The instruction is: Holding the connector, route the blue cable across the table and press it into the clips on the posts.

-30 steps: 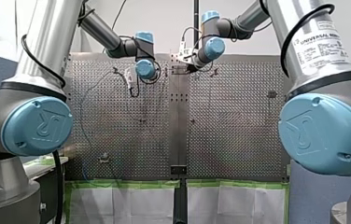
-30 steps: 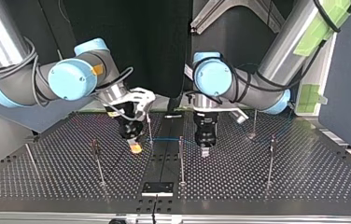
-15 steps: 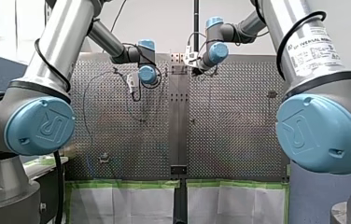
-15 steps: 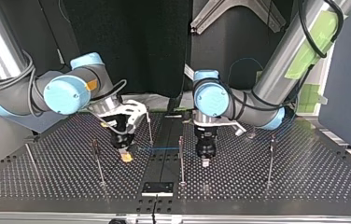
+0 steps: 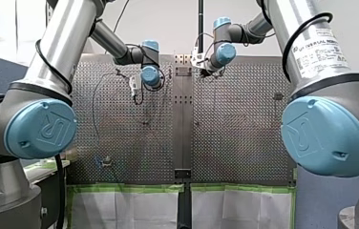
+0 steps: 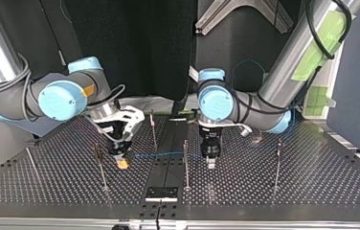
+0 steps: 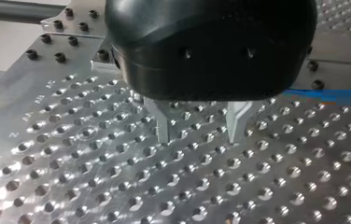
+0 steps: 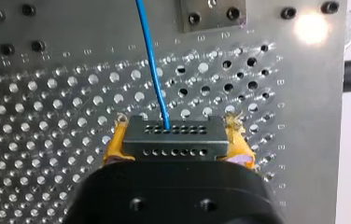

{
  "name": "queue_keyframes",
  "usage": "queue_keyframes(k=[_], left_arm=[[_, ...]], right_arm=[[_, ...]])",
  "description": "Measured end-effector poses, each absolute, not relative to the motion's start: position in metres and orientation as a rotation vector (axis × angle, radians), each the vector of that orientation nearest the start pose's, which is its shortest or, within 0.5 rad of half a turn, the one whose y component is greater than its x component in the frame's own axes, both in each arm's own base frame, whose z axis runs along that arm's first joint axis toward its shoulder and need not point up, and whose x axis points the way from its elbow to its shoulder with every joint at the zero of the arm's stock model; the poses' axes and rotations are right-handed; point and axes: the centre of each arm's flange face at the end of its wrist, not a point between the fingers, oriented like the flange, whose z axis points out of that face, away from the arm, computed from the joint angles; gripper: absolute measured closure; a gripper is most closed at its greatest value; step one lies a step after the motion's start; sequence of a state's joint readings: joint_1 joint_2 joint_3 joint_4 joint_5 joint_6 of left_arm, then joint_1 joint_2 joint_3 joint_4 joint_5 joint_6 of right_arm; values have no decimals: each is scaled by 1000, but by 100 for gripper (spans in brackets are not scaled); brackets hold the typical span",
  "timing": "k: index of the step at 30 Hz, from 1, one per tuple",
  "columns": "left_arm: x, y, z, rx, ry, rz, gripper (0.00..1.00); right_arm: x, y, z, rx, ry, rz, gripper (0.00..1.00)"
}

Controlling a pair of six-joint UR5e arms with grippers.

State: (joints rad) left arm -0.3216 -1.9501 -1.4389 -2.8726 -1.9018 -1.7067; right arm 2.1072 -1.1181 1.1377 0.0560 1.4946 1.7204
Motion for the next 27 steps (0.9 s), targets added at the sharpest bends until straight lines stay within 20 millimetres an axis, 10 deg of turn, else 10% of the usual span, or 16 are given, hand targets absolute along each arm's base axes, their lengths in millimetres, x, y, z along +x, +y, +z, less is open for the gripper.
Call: queue_keyframes(k=[3,5,27], left_arm=[[565,-298,363,-111,1568,-106,31],[563,-299,362,-106,1581,-105,0],[505,-300,371,-80,1673,-113,0]], right_arm=[[462,-505,430,1678,-1048,1685,100],[461,-505,430,1678,-1049,1684,100],[455,-510,430,1674,-1057,1666,100]])
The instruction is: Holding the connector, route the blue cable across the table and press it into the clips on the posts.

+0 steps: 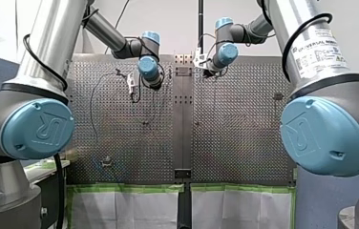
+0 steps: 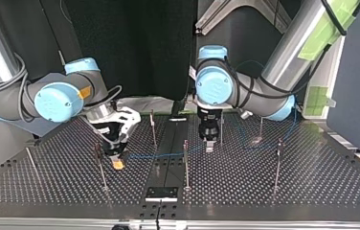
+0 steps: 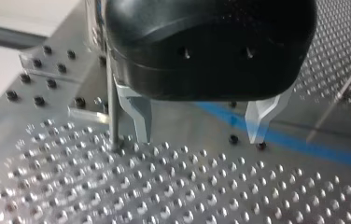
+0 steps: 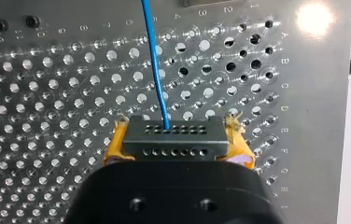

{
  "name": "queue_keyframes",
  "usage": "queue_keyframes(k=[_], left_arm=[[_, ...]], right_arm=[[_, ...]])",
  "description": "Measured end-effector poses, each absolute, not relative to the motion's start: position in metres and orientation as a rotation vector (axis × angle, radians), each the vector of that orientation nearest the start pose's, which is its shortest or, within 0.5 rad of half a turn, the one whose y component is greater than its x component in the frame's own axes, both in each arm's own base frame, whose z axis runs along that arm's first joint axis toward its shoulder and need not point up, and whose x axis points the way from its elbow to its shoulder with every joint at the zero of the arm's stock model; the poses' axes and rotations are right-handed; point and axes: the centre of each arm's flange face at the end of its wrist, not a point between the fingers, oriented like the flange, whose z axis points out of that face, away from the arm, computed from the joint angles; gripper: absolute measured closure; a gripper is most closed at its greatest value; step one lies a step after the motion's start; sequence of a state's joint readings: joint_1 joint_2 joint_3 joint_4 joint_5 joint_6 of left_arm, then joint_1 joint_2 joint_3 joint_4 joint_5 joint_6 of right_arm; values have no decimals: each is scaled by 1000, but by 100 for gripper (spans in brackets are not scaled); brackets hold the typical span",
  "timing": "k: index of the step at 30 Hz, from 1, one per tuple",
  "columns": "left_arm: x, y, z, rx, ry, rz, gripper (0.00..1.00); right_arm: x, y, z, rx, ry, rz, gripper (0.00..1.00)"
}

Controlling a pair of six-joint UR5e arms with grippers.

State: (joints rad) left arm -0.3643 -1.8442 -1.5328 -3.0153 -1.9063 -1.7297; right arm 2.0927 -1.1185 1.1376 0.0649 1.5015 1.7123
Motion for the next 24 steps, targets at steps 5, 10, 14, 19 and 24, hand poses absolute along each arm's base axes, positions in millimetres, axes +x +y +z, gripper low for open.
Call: queue_keyframes(k=[5,10,14,19,24], left_arm=[[487,-305,376,-68,1668,-178,0],[468,-306,378,-47,1680,-215,0],[451,-306,381,-37,1683,-228,0],[431,-309,388,-10,1673,-233,0],[411,-320,413,16,1604,-229,0]], right_arm=[[455,-509,430,1676,-1058,1664,100],[454,-509,430,1677,-1059,1663,100],[454,-509,430,1677,-1059,1663,100],[453,-509,430,1677,-1062,1661,100],[452,-510,431,1675,-1064,1658,100]])
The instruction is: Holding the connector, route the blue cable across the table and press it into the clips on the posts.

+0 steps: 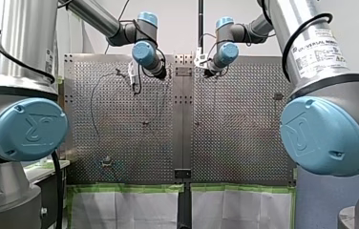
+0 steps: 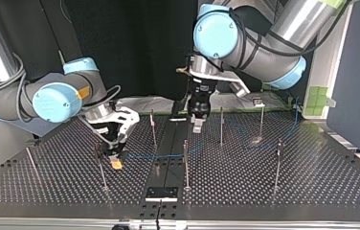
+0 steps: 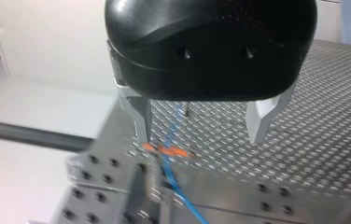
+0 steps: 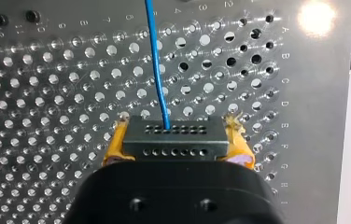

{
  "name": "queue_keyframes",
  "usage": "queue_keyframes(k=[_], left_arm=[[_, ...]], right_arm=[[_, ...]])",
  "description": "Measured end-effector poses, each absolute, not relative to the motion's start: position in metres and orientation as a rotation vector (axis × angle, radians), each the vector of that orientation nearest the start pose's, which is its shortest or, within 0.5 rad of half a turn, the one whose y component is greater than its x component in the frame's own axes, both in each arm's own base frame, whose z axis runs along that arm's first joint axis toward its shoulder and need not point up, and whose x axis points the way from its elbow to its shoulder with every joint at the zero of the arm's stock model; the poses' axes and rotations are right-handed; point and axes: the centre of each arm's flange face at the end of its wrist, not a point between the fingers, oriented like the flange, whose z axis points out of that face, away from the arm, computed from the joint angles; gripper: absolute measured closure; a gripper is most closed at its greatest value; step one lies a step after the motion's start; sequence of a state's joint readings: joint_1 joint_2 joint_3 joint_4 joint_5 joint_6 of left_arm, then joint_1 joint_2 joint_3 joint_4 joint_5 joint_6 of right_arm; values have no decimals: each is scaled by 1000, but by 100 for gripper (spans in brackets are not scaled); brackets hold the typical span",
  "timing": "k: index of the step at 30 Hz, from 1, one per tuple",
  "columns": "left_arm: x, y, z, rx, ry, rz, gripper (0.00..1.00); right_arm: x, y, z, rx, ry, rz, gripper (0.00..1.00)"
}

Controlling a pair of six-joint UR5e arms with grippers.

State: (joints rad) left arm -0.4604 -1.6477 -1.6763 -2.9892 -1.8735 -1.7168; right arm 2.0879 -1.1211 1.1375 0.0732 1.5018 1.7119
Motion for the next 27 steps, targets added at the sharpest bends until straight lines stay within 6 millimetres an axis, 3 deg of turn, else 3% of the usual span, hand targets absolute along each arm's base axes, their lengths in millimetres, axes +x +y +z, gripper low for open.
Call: queue_keyframes(k=[5,8,18,27], left_arm=[[393,-333,446,25,1525,-227,0],[388,-345,452,38,1528,-214,0],[388,-388,447,60,1553,-192,0],[409,-399,431,54,1600,-132,0]], right_arm=[[450,-512,431,1673,-1066,1655,100],[449,-512,430,1672,-1066,1654,100],[448,-514,431,1670,-1067,1651,100],[448,-514,430,1671,-1067,1651,100]])
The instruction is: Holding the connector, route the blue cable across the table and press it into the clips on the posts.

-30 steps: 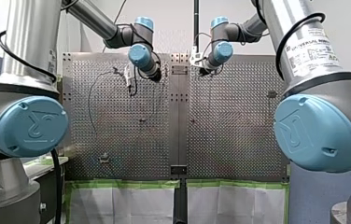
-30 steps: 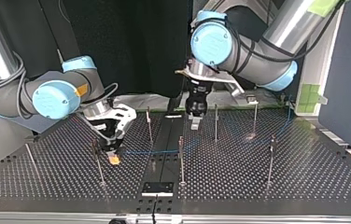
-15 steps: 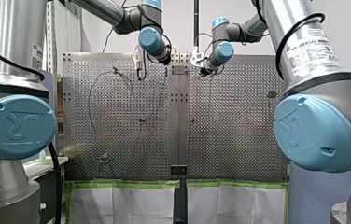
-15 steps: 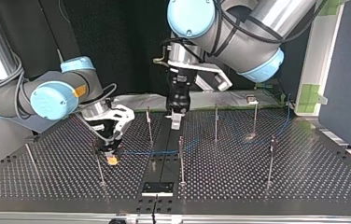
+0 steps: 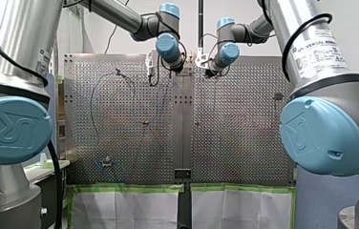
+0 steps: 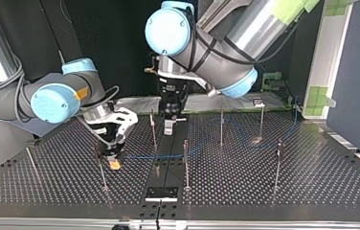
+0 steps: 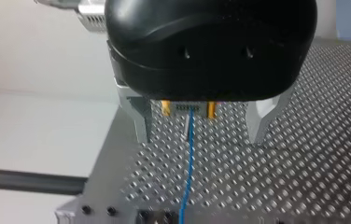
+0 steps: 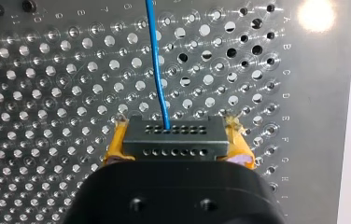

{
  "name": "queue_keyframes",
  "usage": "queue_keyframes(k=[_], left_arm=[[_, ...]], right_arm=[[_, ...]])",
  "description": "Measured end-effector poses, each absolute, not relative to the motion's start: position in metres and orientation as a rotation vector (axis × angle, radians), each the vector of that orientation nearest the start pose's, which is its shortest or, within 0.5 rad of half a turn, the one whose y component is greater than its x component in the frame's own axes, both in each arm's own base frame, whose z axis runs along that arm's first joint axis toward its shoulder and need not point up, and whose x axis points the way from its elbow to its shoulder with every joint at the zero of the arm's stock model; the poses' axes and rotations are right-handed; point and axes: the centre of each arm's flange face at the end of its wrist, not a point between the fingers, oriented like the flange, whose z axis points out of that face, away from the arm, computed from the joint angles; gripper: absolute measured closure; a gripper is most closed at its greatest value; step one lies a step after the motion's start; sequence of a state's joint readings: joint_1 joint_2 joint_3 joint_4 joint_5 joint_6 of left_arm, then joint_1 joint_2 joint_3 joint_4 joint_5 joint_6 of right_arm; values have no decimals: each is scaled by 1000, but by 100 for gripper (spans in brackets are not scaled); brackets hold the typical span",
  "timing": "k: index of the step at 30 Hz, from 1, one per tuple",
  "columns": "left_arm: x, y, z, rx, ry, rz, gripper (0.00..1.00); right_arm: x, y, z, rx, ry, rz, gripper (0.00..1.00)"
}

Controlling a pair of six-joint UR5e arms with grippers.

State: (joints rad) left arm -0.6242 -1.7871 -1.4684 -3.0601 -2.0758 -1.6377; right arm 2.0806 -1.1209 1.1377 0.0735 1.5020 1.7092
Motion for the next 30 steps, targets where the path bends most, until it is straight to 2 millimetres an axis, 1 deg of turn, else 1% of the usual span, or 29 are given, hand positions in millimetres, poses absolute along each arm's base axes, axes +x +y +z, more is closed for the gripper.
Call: queue_keyframes(k=[5,12,16,24,26,30], left_arm=[[422,-403,423,48,1632,-74,0],[439,-414,415,52,1647,-59,0],[446,-417,422,42,1632,-63,0],[463,-416,449,3,1575,-80,0],[468,-419,450,6,1575,-82,0],[478,-426,446,15,1584,-81,0]], right_arm=[[448,-514,430,1671,-1067,1651,100],[447,-515,430,1669,-1067,1651,100],[447,-515,430,1668,-1068,1650,100],[447,-515,430,1668,-1069,1650,100],[447,-515,430,1668,-1070,1650,100],[446,-515,430,1668,-1070,1650,100]])
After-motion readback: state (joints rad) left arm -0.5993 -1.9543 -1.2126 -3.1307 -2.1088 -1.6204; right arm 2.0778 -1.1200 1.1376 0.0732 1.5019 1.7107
